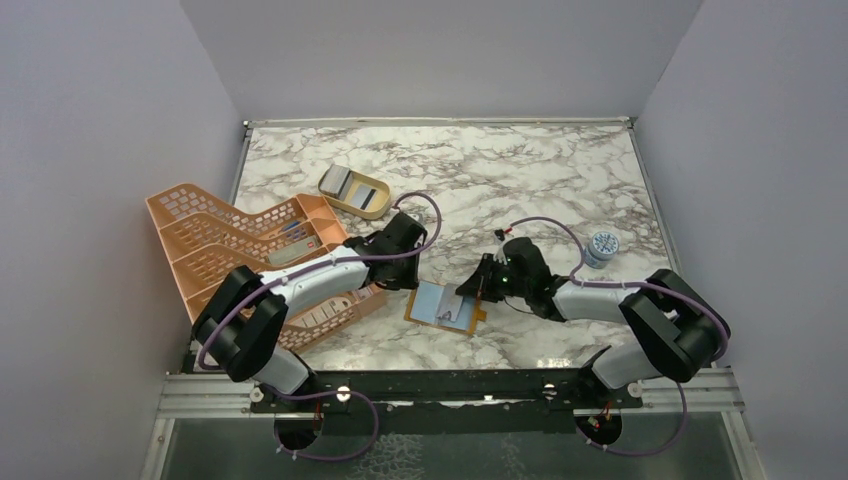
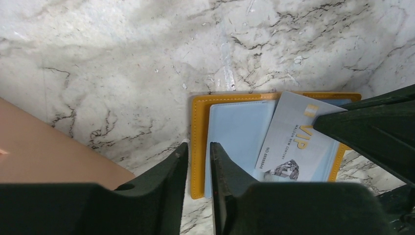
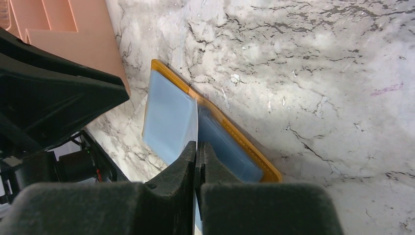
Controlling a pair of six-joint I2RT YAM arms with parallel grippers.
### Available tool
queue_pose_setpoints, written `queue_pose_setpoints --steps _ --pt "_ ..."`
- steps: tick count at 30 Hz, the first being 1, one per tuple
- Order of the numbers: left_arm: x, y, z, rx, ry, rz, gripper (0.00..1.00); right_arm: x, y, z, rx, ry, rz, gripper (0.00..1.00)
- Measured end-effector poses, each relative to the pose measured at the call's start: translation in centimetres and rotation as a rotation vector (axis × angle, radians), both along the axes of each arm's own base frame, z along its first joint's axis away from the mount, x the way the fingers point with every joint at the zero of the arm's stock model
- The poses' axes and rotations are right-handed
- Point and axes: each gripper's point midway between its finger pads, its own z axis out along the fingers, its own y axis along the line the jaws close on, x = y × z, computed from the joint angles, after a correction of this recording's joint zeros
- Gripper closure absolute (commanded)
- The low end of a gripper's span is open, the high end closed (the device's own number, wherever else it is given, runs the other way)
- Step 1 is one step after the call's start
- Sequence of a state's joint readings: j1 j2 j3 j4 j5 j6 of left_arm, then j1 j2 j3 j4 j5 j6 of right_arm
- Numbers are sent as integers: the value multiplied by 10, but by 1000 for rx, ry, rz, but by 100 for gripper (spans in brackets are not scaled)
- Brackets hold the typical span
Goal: Put the credit cards into the card holder
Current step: Insert the credit card into the card holder.
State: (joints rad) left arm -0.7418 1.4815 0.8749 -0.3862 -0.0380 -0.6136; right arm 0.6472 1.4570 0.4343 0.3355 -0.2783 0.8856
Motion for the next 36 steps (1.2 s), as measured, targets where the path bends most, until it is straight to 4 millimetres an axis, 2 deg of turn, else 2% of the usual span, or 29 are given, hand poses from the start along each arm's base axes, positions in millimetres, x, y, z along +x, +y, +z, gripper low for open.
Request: queue_pose_setpoints --steps 6,11,16,18,25,36 --pt "-13 2 -13 16 47 -10 91 1 -1 2 -1 -9 -7 99" --pt "-20 3 -21 32 77 -14 96 1 -2 2 -2 -9 -9 99" --pt "-26 1 -25 41 95 -26 98 1 -2 1 -4 -10 -12 99" --pt "-31 -1 -34 53 117 -35 98 1 -4 0 -8 -10 -16 99" --pt "-34 -12 -34 19 114 -36 98 -5 -8 -4 -13 -6 -18 99" --pt "-35 -16 -34 5 114 -26 98 -10 -11 -4 18 -40 -14 99"
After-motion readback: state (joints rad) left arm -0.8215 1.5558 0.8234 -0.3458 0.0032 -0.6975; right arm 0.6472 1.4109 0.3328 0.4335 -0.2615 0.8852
